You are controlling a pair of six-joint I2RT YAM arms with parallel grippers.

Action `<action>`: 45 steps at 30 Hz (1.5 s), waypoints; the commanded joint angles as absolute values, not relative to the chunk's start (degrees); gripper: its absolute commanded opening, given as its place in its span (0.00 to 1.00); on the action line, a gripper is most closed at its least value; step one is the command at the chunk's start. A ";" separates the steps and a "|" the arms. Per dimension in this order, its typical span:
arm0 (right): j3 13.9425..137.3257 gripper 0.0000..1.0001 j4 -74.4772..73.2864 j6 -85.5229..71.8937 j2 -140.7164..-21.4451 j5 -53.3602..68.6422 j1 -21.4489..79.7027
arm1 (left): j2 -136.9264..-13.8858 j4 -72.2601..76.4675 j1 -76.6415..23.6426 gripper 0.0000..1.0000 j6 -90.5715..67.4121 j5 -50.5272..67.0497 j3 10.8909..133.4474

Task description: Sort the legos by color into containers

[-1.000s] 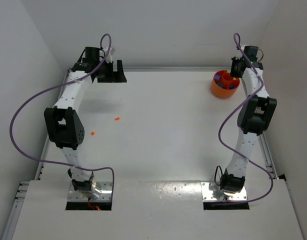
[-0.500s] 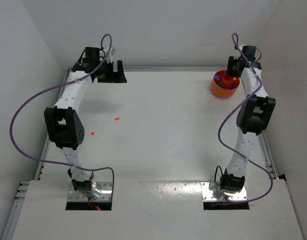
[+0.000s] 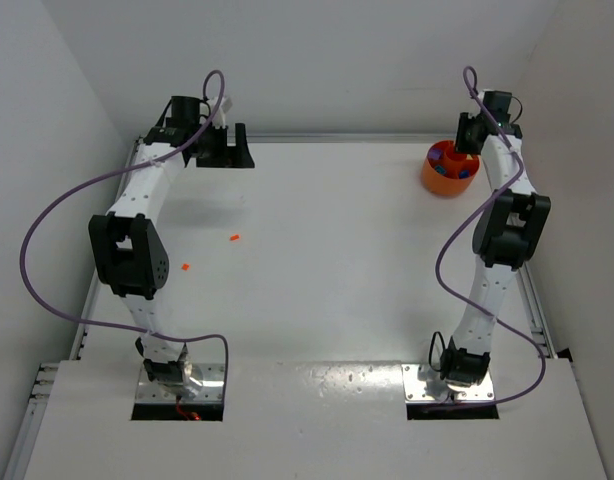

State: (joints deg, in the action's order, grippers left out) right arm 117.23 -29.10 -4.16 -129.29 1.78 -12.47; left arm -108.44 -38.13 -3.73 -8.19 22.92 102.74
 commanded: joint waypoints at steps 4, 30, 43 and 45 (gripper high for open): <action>116.63 0.31 -27.33 -4.83 -126.47 -1.23 -11.78 | -108.02 -37.71 -3.96 1.00 -8.00 24.52 102.04; 101.61 0.58 -40.78 14.50 -108.19 24.70 -3.96 | -110.73 -52.48 -7.64 0.50 21.45 11.70 86.40; 99.06 0.60 -40.79 14.50 -105.83 24.26 -3.96 | -116.80 -44.48 -9.40 0.47 25.49 7.13 84.73; 99.05 0.60 -40.26 14.50 -105.82 23.73 -3.96 | -117.85 -44.47 -9.40 0.47 26.02 6.42 85.25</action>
State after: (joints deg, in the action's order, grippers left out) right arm 99.11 -41.69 13.56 -109.19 23.05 -3.99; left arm -116.99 -46.81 -9.08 23.94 8.16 85.19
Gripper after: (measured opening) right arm 0.602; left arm 0.477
